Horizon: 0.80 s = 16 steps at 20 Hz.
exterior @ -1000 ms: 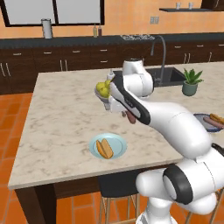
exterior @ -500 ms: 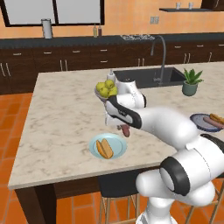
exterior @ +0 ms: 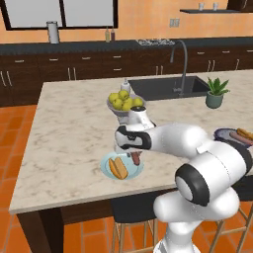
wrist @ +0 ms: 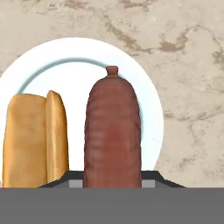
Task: Place one bun and one sausage from the bowl on each plate.
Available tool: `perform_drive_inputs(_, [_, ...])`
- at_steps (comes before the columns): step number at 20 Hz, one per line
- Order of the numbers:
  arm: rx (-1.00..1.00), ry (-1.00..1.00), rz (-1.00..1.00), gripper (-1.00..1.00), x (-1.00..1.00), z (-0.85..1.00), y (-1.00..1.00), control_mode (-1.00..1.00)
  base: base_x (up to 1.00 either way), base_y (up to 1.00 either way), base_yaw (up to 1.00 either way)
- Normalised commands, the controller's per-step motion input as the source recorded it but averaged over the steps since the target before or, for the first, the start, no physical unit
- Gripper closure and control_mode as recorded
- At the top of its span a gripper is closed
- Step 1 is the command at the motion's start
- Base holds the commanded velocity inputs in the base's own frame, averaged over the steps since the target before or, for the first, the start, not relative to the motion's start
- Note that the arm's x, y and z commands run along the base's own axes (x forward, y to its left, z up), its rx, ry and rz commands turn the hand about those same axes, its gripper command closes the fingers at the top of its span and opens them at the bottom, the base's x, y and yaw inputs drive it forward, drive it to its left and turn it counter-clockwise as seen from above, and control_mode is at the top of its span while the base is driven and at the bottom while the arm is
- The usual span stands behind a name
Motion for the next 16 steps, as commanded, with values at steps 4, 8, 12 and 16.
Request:
perform_drive_inputs(4, [0.00, 0.02, 0.00, 1.00, 0.25, -0.51, 0.21, -1.00, 0.00, 0.00, 0.00])
perform_drive_inputs(8, [0.02, 0.02, 0.00, 1.00, 0.02, -0.32, -0.06, -1.00, 0.00, 0.00, 0.00])
perform_drive_inputs(12, [0.01, 0.00, 0.00, 1.00, 0.00, -0.11, -0.11, -1.00, 0.00, 0.00, 0.00])
perform_drive_inputs(16, [0.00, -0.02, 0.00, -1.00, 0.06, -0.16, 0.00, -1.00, 0.00, 0.00, 0.00])
